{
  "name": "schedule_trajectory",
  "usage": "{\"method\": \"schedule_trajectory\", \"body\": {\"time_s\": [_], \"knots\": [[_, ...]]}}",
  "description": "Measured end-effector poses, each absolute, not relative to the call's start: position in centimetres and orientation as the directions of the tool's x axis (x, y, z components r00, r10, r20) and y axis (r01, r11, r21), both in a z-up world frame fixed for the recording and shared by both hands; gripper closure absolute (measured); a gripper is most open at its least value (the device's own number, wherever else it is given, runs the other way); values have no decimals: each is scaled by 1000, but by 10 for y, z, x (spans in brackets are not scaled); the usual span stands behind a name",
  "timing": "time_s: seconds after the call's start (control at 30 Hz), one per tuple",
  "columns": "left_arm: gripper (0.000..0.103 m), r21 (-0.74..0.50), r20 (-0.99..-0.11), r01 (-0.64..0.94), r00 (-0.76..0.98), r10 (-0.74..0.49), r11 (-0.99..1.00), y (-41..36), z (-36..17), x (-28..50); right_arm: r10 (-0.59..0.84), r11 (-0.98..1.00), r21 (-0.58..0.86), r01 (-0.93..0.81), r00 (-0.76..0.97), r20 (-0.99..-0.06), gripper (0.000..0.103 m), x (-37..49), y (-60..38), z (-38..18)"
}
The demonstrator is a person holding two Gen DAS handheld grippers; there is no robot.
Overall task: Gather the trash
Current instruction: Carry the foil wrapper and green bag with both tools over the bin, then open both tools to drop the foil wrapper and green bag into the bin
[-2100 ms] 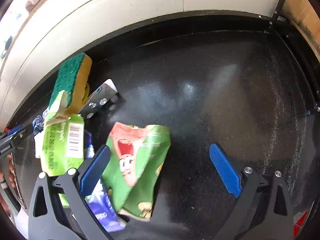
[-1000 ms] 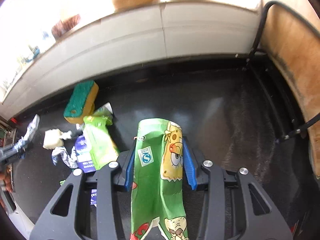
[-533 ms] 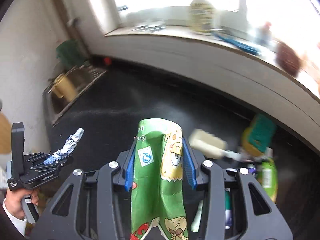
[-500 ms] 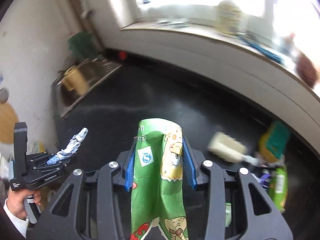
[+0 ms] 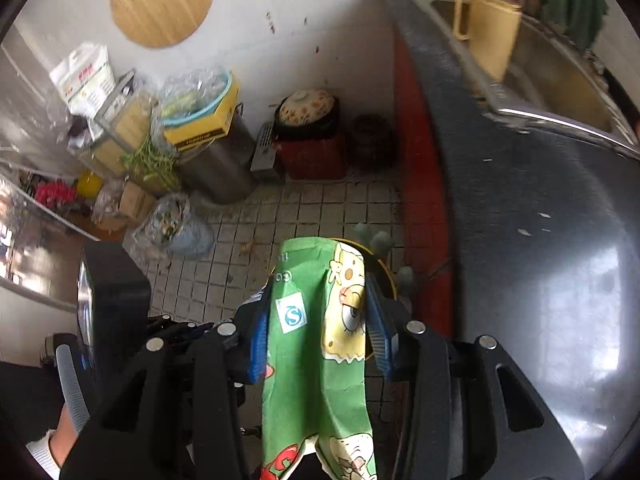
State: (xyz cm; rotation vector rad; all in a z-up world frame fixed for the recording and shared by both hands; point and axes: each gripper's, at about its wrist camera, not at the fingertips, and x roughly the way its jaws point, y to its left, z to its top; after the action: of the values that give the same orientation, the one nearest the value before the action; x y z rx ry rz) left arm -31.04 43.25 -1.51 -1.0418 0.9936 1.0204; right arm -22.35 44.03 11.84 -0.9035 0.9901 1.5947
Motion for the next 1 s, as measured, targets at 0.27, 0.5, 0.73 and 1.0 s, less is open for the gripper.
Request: {"method": "schedule_trajectory", "body": {"time_s": [0.27, 0.5, 0.73, 1.0], "knots": [[73, -202, -976, -977, 206, 73, 63, 459, -160, -326, 186, -77, 144, -987, -156, -970, 62, -250, 507, -45], [73, -205, -979, -979, 205, 20, 16, 457, -221, -329, 82, -14, 124, -992, -125, -989, 61, -238, 516, -132], [72, -211, -977, -977, 211, 13, -3, 457, -227, -323, 71, -41, 122, -992, -124, -990, 61, -242, 520, -144], [7, -254, -960, -963, 240, 145, -86, 447, -159, -341, 242, -32, 184, -982, -187, -952, 17, -237, 524, -48]]}}
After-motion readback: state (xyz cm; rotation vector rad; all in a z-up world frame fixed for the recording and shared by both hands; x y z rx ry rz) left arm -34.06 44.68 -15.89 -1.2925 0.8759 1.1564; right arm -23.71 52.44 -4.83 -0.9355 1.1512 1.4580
